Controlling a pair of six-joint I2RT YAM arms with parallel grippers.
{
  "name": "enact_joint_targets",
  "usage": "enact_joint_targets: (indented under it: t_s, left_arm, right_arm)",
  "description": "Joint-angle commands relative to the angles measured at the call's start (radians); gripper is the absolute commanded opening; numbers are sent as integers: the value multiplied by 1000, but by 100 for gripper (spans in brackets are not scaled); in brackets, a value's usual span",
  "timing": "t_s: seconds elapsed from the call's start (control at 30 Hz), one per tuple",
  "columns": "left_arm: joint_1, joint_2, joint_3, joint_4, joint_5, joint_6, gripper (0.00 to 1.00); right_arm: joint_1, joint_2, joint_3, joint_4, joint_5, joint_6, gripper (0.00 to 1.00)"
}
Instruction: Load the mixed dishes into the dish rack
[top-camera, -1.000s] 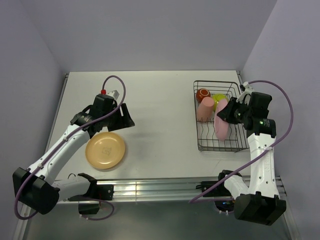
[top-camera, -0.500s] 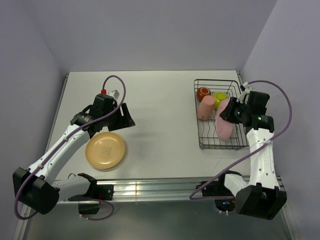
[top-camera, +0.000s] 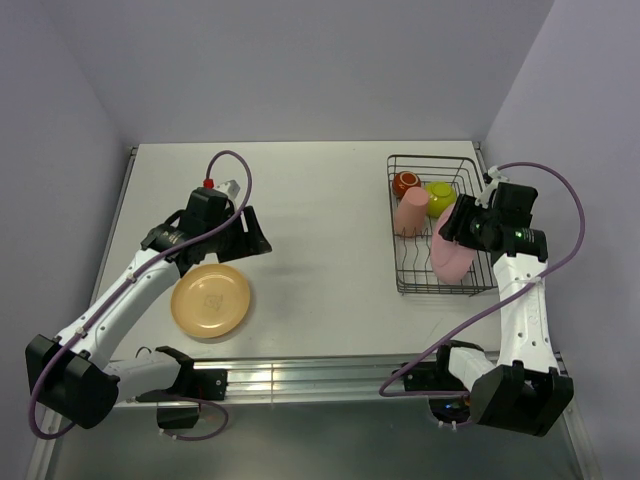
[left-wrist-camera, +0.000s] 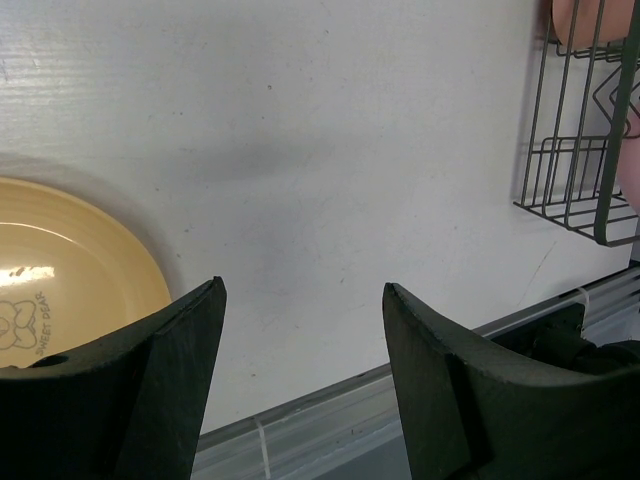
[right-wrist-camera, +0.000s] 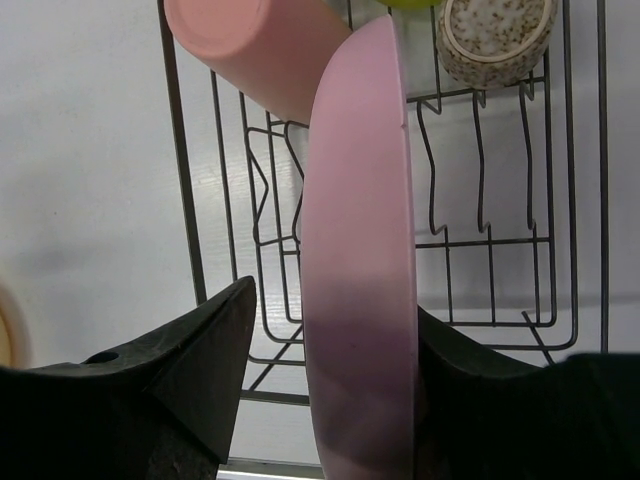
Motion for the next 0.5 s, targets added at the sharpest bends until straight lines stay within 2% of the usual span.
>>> enact_joint_targets:
  t_s: [0.0, 0.07, 0.17, 0.2, 0.27, 0.3, 0.33, 0.4, 0.47]
  left_arm:
    - [0, -17, -7, 34, 15, 3, 70]
    - [0, -24, -13, 39, 15, 0, 70]
    - [0, -25, -33, 50, 27, -6, 70]
    - [3, -25, -35, 50, 35, -8, 70]
    - [3, -28, -41, 53, 43, -8, 70]
    - [3, -31, -53, 56, 49, -9, 70]
    - [2, -37, -59, 60, 52, -9, 70]
    - [2, -53, -82, 68, 55, -9, 70]
    - [2, -73, -111, 82, 57, -9, 70]
  right_arm:
    - [2, 13, 24, 1, 34, -13, 59]
    - [12, 10, 32, -8, 74, -37, 58]
    - [33, 30, 35, -13, 106, -80, 53]
    - [33, 37, 44, -13, 112, -82, 46]
    - [32, 68, 66, -17, 118, -91, 39]
    - [30, 79, 92, -19, 112, -94, 28]
    - [27, 88, 107, -20, 100, -97, 22]
    - [18, 125, 164, -33, 77, -103, 12]
    - [1, 162, 201, -46, 34, -136, 7]
